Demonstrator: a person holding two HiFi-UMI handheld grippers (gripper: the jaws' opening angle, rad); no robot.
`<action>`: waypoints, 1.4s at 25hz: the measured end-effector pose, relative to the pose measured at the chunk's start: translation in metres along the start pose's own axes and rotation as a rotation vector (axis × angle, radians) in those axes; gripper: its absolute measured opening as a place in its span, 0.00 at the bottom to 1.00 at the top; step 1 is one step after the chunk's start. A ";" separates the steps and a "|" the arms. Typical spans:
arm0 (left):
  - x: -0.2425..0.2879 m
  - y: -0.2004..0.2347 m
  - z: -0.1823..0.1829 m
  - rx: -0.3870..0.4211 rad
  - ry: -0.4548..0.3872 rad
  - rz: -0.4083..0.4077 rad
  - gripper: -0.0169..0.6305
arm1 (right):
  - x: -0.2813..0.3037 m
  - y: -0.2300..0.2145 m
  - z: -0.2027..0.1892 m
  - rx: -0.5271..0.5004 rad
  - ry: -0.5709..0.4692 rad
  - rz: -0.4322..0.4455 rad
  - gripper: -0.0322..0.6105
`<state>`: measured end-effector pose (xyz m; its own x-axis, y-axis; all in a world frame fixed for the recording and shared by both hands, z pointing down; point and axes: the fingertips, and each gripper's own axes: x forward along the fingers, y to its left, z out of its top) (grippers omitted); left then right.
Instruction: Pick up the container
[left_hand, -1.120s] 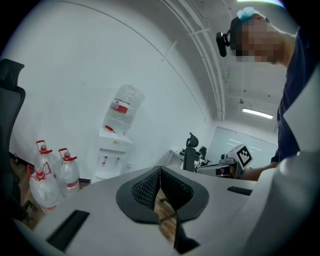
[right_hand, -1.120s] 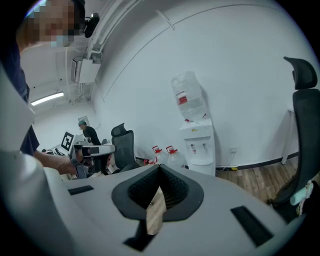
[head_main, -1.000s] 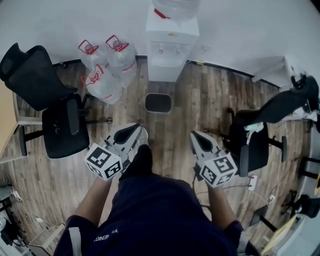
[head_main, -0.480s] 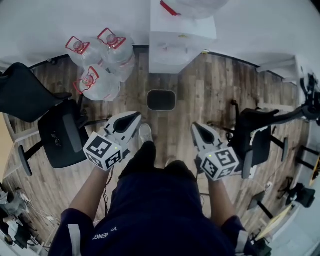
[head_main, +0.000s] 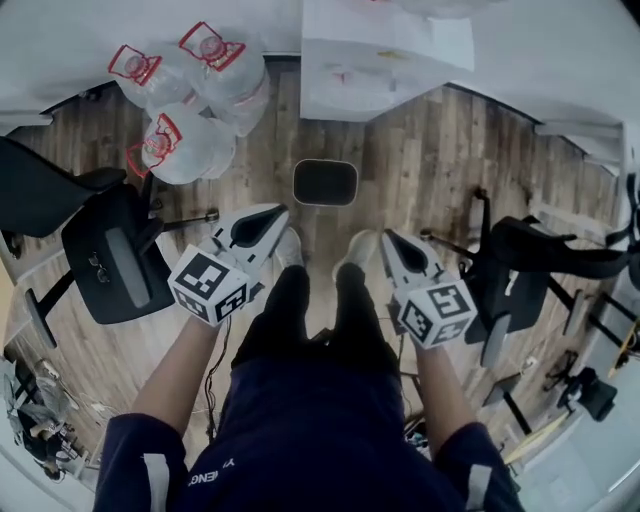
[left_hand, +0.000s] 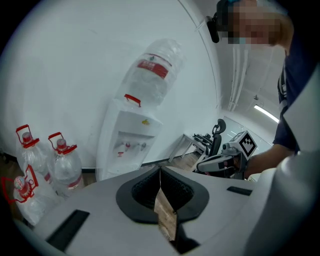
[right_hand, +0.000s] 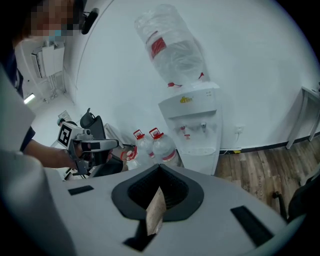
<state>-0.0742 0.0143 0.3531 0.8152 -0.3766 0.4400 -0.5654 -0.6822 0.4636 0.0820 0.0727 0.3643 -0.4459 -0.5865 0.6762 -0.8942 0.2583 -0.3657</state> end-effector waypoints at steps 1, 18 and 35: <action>0.010 0.007 -0.008 -0.004 0.009 0.010 0.07 | 0.011 -0.009 -0.006 0.001 0.016 0.004 0.07; 0.163 0.135 -0.189 -0.007 0.219 0.093 0.07 | 0.190 -0.144 -0.151 0.130 0.209 -0.020 0.07; 0.268 0.232 -0.356 0.081 0.452 0.087 0.19 | 0.305 -0.235 -0.314 0.308 0.337 -0.119 0.24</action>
<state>-0.0314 -0.0215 0.8526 0.6182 -0.1360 0.7742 -0.6032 -0.7135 0.3564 0.1435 0.0744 0.8571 -0.3750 -0.3031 0.8761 -0.9091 -0.0648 -0.4115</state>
